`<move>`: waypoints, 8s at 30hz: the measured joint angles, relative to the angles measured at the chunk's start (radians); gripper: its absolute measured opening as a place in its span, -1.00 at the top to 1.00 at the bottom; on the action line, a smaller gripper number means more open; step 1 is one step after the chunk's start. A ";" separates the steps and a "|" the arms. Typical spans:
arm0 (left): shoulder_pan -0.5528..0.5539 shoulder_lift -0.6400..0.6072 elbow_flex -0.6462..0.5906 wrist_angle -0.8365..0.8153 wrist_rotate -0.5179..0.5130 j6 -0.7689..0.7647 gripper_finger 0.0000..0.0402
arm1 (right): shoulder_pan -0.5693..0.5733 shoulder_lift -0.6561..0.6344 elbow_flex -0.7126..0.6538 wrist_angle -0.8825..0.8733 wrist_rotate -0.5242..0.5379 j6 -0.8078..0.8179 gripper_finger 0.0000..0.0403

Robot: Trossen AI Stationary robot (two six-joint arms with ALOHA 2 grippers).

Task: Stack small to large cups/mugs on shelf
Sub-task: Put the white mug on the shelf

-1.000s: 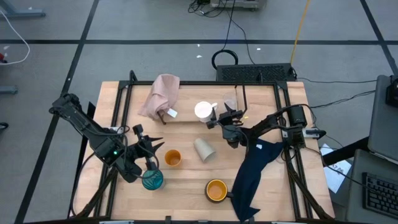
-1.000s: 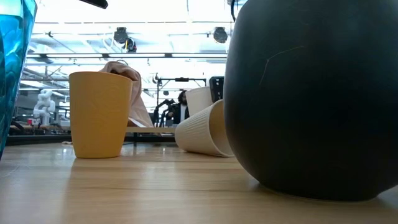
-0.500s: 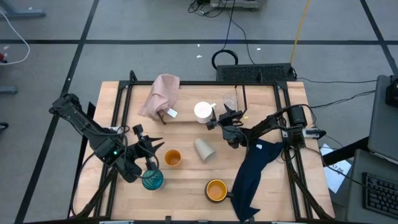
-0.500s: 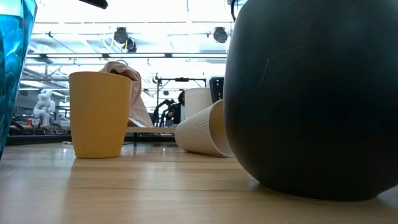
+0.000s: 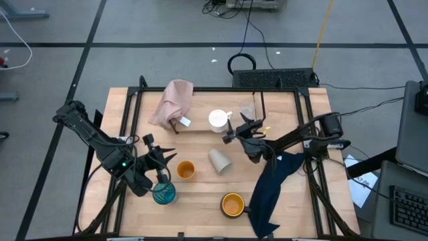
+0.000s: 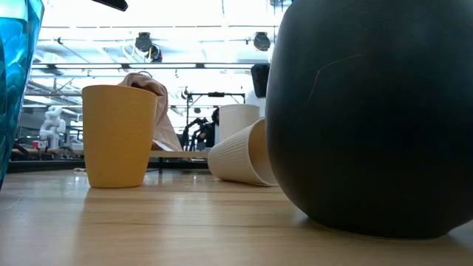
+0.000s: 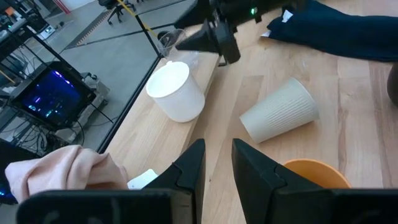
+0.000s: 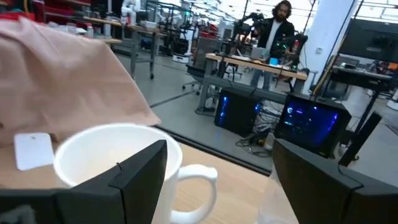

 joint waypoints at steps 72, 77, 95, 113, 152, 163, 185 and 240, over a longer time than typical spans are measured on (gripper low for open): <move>0.040 0.000 -0.001 0.001 -0.020 -0.016 0.60 | -0.561 -0.238 0.748 -1.967 -1.189 -0.012 -0.41; 0.058 0.000 -0.001 0.001 -0.020 -0.016 0.60 | -0.561 -0.181 0.748 -1.979 -1.213 -0.017 -0.36; 0.072 0.000 -0.001 0.001 -0.011 -0.015 0.60 | -0.573 -0.114 0.747 -2.021 -1.213 -0.042 -0.33; 0.072 0.000 -0.001 0.001 -0.011 -0.013 0.60 | -0.576 -0.114 0.721 -1.954 -1.240 -0.044 -0.33; 0.097 0.000 0.000 -0.001 0.007 -0.001 0.60 | -0.555 0.002 0.778 -1.691 -1.418 -0.089 -0.33; 0.097 0.000 0.000 -0.001 0.008 -0.002 0.60 | -0.554 0.023 0.778 -1.694 -1.419 -0.100 -0.33; 0.097 0.000 0.000 -0.001 0.008 -0.005 0.60 | -0.554 0.024 0.778 -1.694 -1.420 -0.114 0.35; 0.097 0.000 -0.001 -0.003 0.034 -0.014 0.60 | -0.599 0.024 0.778 -1.686 -1.386 -0.181 0.90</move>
